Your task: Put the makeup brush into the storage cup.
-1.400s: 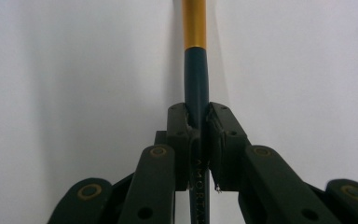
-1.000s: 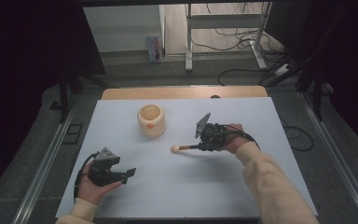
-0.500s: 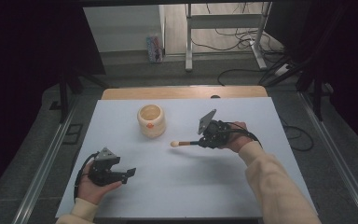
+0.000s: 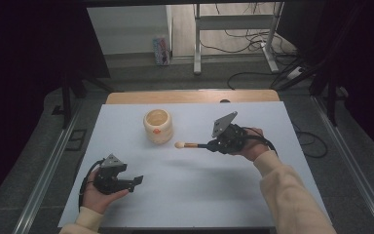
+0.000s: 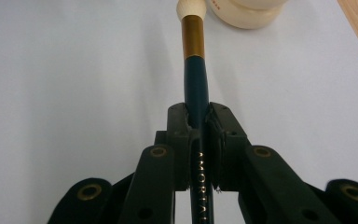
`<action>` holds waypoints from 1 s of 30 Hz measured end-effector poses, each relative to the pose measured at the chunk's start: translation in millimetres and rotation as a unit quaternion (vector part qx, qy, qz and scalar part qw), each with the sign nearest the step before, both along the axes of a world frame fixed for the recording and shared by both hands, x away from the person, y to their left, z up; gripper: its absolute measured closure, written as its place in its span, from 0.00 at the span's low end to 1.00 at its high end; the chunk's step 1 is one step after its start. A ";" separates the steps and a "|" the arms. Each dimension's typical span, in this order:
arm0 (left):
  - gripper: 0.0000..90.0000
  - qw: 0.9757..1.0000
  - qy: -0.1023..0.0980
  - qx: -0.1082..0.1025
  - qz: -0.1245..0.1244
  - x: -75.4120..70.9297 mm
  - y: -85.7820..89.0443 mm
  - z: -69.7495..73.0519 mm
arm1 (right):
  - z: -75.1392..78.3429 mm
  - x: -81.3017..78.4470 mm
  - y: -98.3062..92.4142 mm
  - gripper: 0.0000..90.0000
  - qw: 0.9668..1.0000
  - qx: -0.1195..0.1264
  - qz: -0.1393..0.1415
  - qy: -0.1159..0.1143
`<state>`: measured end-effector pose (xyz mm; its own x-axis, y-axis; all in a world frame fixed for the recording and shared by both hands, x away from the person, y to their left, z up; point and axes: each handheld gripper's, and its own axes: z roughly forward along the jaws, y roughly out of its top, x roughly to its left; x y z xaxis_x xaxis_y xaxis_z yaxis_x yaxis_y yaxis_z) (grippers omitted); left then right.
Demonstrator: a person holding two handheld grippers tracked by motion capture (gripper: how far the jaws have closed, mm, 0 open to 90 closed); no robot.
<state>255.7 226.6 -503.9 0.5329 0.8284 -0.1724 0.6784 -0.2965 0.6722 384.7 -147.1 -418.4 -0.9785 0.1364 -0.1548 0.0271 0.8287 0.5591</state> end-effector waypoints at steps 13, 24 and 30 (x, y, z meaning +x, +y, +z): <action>0.21 1.000 0.002 -0.022 0.003 0.6 -1.3 1.6 | -2.7 -11.8 -14.0 0.89 0.999 0.045 -0.008 0.013; 0.22 0.999 -0.021 -0.049 -0.003 -0.9 -10.0 7.8 | -5.8 -22.6 -31.9 0.89 0.994 0.107 -0.023 0.025; 0.22 0.998 -0.029 -0.064 -0.004 -1.3 -12.7 10.4 | -6.0 -28.7 -37.5 0.89 0.990 0.137 -0.028 0.027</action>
<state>254.4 213.9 -493.5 0.5510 0.7974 -0.2459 0.6360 -0.2106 0.7424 356.1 -184.6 -424.4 -0.9739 0.2212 -0.0518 0.1053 0.6417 0.7597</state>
